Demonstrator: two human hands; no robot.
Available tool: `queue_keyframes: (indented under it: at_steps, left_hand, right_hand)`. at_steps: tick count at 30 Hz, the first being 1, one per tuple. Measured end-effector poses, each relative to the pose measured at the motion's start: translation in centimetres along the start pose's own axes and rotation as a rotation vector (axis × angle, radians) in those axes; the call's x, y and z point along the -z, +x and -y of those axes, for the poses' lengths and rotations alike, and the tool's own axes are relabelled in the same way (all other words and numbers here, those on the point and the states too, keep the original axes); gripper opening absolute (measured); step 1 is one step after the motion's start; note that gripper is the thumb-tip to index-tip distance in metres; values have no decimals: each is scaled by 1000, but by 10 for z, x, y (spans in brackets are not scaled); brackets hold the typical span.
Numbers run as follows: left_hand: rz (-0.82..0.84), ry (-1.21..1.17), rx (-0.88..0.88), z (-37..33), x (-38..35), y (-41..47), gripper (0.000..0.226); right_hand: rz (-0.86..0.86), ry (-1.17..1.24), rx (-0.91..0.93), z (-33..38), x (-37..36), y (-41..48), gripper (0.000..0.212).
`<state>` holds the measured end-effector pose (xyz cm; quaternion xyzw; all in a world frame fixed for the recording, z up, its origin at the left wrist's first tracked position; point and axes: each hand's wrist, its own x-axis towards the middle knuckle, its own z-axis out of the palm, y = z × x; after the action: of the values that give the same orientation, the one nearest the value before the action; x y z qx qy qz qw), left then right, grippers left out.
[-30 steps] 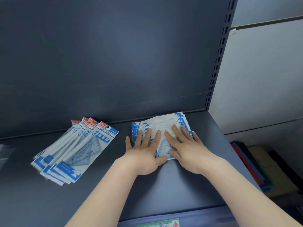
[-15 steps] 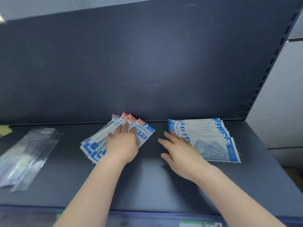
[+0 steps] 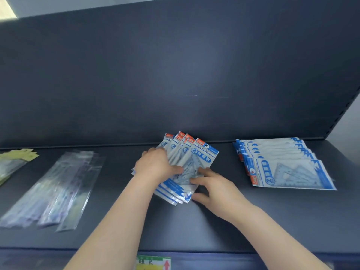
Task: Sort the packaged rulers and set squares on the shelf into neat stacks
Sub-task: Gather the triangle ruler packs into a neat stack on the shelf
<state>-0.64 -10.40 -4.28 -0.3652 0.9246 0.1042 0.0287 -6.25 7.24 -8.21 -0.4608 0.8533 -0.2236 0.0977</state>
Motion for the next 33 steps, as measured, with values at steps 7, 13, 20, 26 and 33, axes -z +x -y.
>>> queue_keyframes:
  at_steps: [7, 13, 20, 26, 33]
  left_hand:
    - [67, -85, -70, -10, 0, 12, 73]
    - [187, -171, -104, -13, 7, 16, 66]
    - [55, -744, -301, -28, 7, -9, 49]
    - [119, -1199, -427, -46, -7, -32, 51]
    - [211, -1325, -462, -58, -33, -47, 49]
  right_hand:
    - [-23, 52, -40, 5, -8, 1, 28]
    - [-57, 112, -82, 5, -8, -3, 27]
    - [-479, 681, -283, -6, -1, 1, 67]
    - [-567, 780, -136, -2, 29, -22, 35]
    - [-501, 790, -146, -9, 14, -36, 53]
